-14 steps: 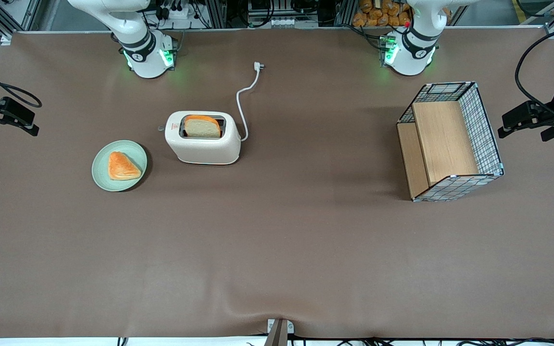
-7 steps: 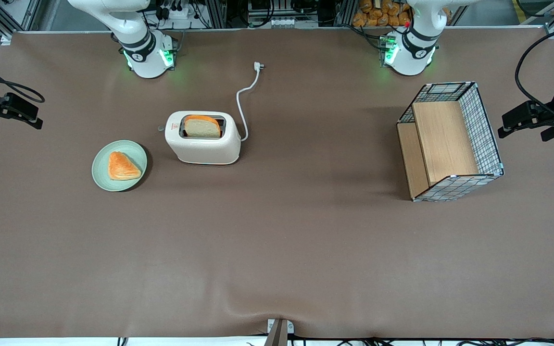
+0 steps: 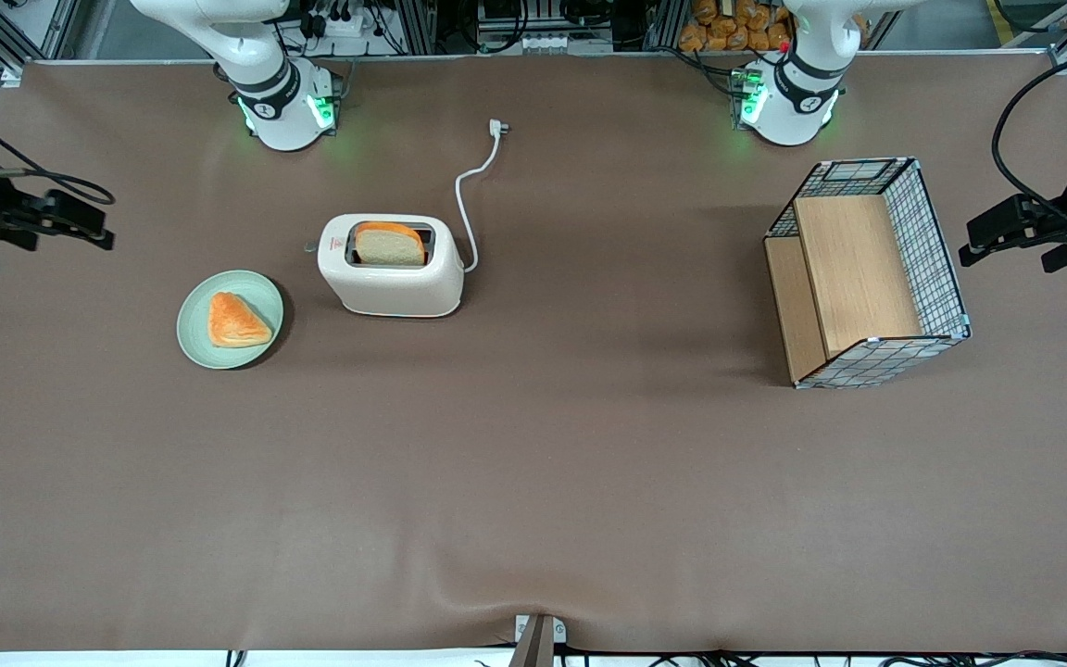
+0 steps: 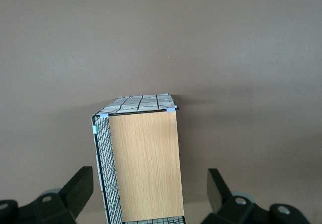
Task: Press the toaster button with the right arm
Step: 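Move the right gripper in toward the white toaster's side lever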
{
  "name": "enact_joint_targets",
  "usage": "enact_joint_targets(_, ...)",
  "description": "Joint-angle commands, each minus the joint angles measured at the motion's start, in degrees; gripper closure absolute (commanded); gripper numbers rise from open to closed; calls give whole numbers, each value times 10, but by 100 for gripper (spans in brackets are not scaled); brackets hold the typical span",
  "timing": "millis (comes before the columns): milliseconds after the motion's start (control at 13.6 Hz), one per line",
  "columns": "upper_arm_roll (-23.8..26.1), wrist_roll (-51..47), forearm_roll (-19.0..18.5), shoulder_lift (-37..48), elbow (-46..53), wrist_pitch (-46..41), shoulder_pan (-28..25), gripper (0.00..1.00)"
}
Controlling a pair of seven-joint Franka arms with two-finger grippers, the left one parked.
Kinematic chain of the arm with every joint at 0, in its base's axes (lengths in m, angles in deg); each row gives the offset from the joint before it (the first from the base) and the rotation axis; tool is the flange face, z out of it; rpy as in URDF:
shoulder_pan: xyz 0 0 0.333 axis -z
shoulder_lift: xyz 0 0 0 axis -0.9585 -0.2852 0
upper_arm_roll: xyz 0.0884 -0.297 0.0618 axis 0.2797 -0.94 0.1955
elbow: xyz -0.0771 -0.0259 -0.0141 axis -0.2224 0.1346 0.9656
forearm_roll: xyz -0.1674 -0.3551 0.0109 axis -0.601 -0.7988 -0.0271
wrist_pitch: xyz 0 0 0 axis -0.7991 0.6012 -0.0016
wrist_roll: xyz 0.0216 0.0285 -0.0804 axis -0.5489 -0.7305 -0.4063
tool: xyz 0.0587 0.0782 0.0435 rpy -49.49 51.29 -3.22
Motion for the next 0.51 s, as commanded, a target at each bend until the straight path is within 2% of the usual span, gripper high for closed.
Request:
enact_joint_targets(0, 0, -3, 30, 6, -30, -19, 8, 69)
enact_joint_targets(73, 0, -2, 42, 8, -43, -24, 8, 90)
enact_joint_targets(147, -1, -1, 58, 12, -62, -23, 8, 100)
enact_joint_targets(440, -2, 1, 88, 34, -134, -12, 9, 100)
